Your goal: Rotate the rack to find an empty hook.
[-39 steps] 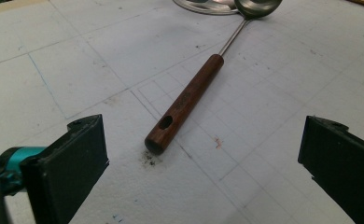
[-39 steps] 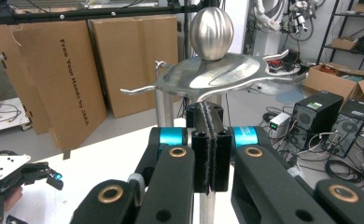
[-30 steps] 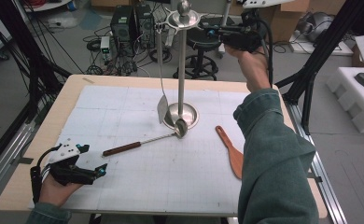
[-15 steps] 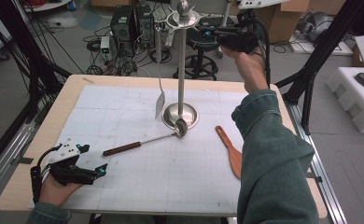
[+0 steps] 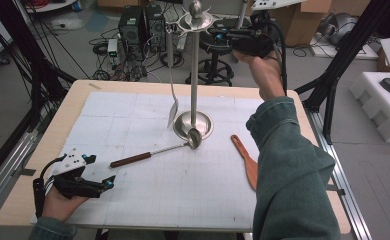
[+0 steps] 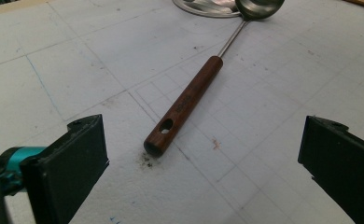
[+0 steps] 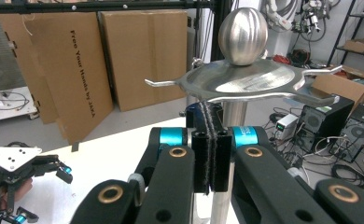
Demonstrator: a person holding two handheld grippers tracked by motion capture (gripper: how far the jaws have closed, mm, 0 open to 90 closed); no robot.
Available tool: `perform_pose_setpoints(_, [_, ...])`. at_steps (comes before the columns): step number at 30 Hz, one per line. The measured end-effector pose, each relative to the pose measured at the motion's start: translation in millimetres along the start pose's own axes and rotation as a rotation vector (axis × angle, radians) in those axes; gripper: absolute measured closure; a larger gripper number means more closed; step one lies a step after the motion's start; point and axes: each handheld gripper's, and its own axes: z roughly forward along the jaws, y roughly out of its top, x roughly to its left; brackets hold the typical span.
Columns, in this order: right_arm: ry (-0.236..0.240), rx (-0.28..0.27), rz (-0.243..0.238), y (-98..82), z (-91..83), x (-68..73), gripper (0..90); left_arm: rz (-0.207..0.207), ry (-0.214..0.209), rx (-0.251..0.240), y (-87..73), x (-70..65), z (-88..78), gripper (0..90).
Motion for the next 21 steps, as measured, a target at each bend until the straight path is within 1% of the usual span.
perform_pose_setpoints(10, [0.005,-0.002,-0.001,-0.6,-0.1,2.9,90.0,-0.002,-0.001,-0.001,0.2,-0.8,0.0,1.7])
perform_pose_setpoints(14, [0.002,-0.006,-0.002,-1.8,-3.4,2.6,90.0,-0.002,0.001,-0.003,0.1,-0.7,-0.4,1.7])
perform_pose_setpoints(18, [-0.001,-0.006,-0.014,-1.1,-4.6,4.1,90.0,-0.002,-0.001,0.0,0.2,-1.1,0.1,1.7])
perform_pose_setpoints(21, [0.0,-0.007,-0.013,-1.1,-4.4,4.3,90.0,0.0,0.001,-0.003,0.3,-1.2,0.1,1.7])
